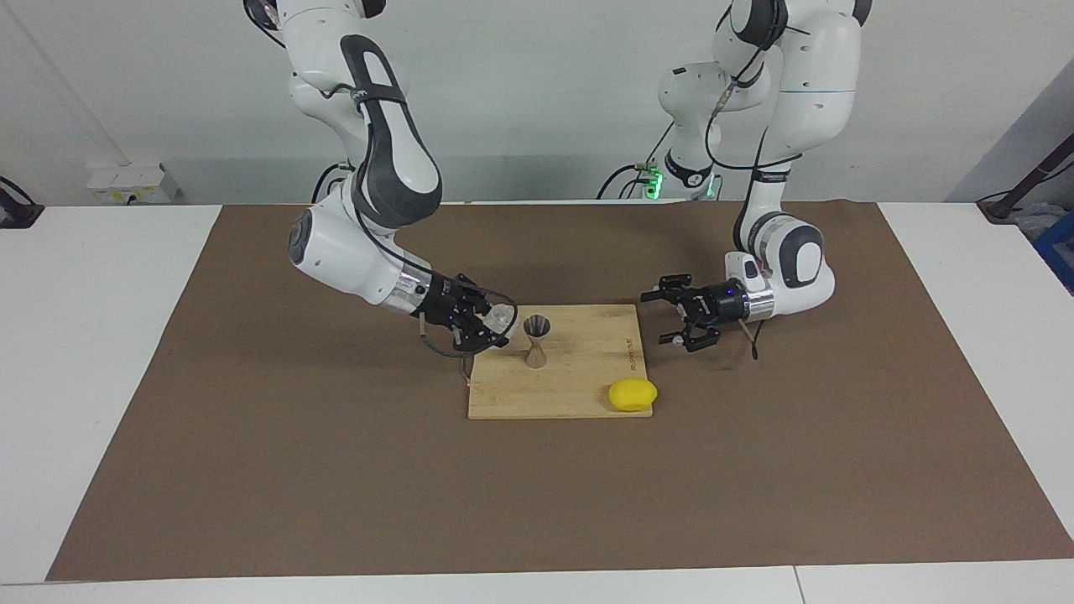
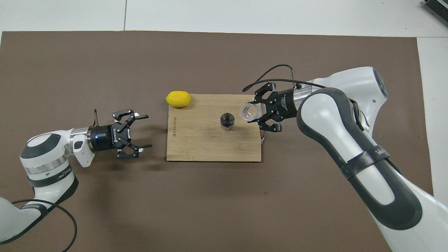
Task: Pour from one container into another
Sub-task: 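Open the left gripper off the metal cup while the right gripper moves the glass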
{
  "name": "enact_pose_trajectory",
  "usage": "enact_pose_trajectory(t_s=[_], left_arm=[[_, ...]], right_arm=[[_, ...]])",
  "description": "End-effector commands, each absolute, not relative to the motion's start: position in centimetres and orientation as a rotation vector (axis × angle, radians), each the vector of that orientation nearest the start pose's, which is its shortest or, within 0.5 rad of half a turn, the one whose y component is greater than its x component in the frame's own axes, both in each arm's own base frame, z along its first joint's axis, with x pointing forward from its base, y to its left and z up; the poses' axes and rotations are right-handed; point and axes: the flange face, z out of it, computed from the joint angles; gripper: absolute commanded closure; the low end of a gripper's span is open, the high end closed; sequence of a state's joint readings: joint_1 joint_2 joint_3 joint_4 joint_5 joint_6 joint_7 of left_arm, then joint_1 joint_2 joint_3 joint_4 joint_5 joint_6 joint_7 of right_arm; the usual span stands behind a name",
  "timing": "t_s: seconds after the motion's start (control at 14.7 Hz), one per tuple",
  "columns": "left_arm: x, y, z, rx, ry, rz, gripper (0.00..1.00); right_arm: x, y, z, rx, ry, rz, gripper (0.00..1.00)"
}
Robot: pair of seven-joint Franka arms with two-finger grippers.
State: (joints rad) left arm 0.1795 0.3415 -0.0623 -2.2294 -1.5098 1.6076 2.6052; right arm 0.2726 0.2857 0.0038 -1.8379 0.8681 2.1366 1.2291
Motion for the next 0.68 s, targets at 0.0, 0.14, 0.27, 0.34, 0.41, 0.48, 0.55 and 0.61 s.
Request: enact_pose_trajectory(t_s=[0.0, 0.14, 0.27, 0.34, 0.41, 0.48, 0.55, 0.61], left_arm=[[50.9, -1.4, 26.1, 1.256, -1.279, 1.267, 0.00], [50.6, 0.8, 26.5, 1.246, -1.318, 1.244, 0.00], [50.3, 2.7, 27.0, 1.249, -1.346, 1.226, 0.00], [50.3, 3.7, 27.1, 1.254, -1.378, 1.198, 0.00], [50.4, 5.0, 27.6, 1.264, -1.414, 1.173, 0.00], [50.2, 6.2, 27.8, 1.283, -1.432, 1.143, 0.00], [50.1, 7.2, 28.4, 1.301, -1.451, 1.116, 0.00], [50.2, 8.2, 29.0, 1.318, -1.465, 1.100, 0.00]], right_arm=[[60.2, 20.4, 40.0, -1.901, 1.705, 0.599, 1.00], [60.1, 21.4, 40.5, -1.902, 1.707, 0.594, 1.00], [60.2, 21.8, 40.7, -1.891, 1.722, 0.577, 1.00], [60.2, 22.0, 40.8, -1.887, 1.736, 0.562, 1.00], [60.2, 22.4, 41.1, -1.895, 1.737, 0.550, 1.00], [60.2, 22.6, 41.2, -1.898, 1.736, 0.547, 1.00], [60.3, 22.8, 41.5, -1.896, 1.741, 0.536, 1.00], [60.4, 22.7, 41.7, -1.891, 1.752, 0.518, 1.00]])
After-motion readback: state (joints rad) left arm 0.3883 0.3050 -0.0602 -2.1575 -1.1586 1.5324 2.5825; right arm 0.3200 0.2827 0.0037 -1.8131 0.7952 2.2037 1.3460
